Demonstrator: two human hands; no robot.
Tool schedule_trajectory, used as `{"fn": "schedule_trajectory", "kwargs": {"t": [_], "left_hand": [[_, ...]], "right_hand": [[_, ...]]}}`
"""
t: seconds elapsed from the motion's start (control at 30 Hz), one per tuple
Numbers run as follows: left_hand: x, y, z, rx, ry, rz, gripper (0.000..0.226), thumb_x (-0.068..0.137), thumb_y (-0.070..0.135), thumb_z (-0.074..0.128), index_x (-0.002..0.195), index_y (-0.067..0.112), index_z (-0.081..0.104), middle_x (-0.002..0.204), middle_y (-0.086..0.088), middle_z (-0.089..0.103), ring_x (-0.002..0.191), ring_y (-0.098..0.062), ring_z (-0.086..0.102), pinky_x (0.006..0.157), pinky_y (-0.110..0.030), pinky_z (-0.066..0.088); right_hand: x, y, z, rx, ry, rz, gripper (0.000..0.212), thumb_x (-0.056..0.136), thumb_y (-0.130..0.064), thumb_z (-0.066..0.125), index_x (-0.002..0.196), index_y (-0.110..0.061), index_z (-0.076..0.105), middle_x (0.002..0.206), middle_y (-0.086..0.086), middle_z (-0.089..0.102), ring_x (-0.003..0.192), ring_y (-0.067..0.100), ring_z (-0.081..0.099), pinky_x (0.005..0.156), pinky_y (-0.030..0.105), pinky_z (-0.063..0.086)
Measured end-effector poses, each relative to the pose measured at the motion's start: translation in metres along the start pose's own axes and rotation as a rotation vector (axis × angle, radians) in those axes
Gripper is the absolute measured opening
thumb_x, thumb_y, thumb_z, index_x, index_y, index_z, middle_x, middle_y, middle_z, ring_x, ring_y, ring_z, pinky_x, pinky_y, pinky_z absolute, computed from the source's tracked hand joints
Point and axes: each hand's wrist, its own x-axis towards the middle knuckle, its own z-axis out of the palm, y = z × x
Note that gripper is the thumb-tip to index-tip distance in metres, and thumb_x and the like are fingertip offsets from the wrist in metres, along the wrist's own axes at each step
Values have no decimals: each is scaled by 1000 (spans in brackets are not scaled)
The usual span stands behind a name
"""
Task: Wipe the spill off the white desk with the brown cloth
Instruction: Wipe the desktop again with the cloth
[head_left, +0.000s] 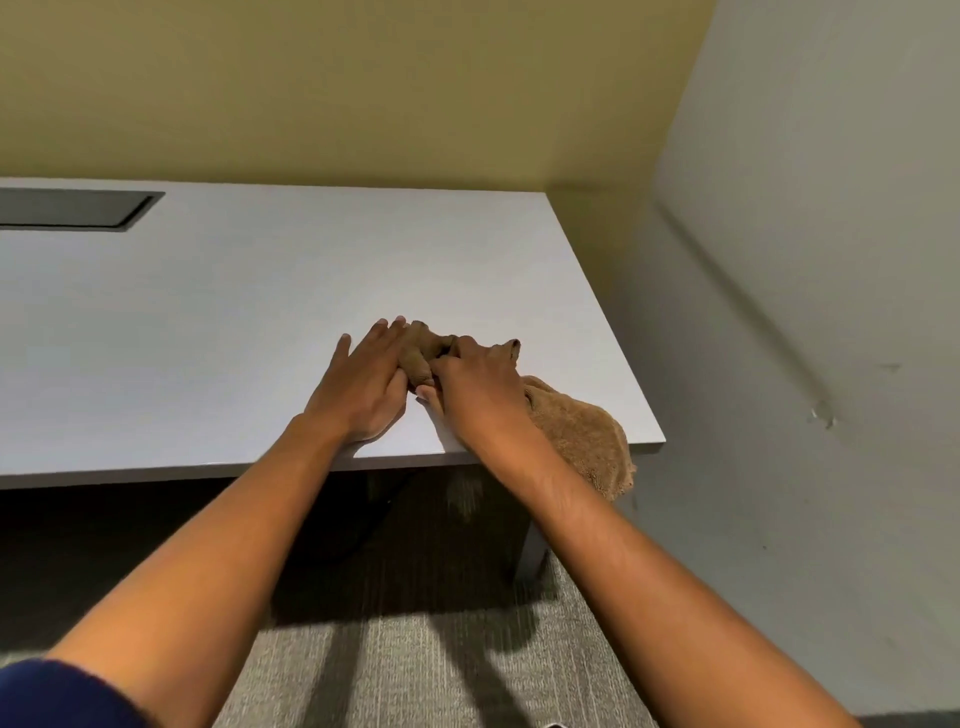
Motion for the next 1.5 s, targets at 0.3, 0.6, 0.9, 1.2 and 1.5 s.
{"fn": "schedule_trajectory", "kwargs": {"t": [0.3, 0.6, 0.9, 1.2, 1.5], "left_hand": [[1, -2, -1, 14, -23, -12, 73, 86, 32, 18, 158, 17, 18, 167, -2, 13, 154, -19, 5, 123, -47, 1], [3, -5, 2, 90, -5, -14, 68, 95, 42, 14, 157, 14, 22, 167, -1, 13, 154, -18, 7, 122, -49, 6], [0, 0, 1, 69, 16, 5, 68, 95, 39, 14, 156, 11, 23, 167, -2, 15, 154, -19, 8, 123, -45, 4], [2, 3, 3, 85, -3, -24, 67, 95, 37, 16, 158, 13, 19, 167, 0, 12, 154, -17, 6, 124, -44, 3], [0, 1, 1, 54, 14, -1, 69, 92, 36, 18, 157, 12, 21, 166, -4, 18, 154, -19, 10, 123, -43, 6]], "right_hand": [[-25, -9, -5, 8, 60, 44, 37, 98, -41, 57, 126, -17, 62, 129, 9, 54, 114, 41, 52, 84, 43, 46], [-49, 45, -13, -111, 3, 232, 41, 97, -47, 54, 126, -20, 63, 128, 12, 57, 125, 47, 45, 105, 56, 42], [-32, 115, -15, 4, 137, 434, 33, 100, -40, 54, 123, -20, 68, 121, 10, 55, 108, 35, 50, 85, 44, 45], [32, 90, -18, -7, 77, 392, 36, 102, -40, 48, 120, -16, 68, 127, 12, 59, 117, 36, 54, 89, 40, 44], [19, 22, -6, 19, 25, 60, 23, 97, -24, 60, 116, -13, 66, 118, 8, 59, 107, 31, 58, 73, 34, 37]]}}
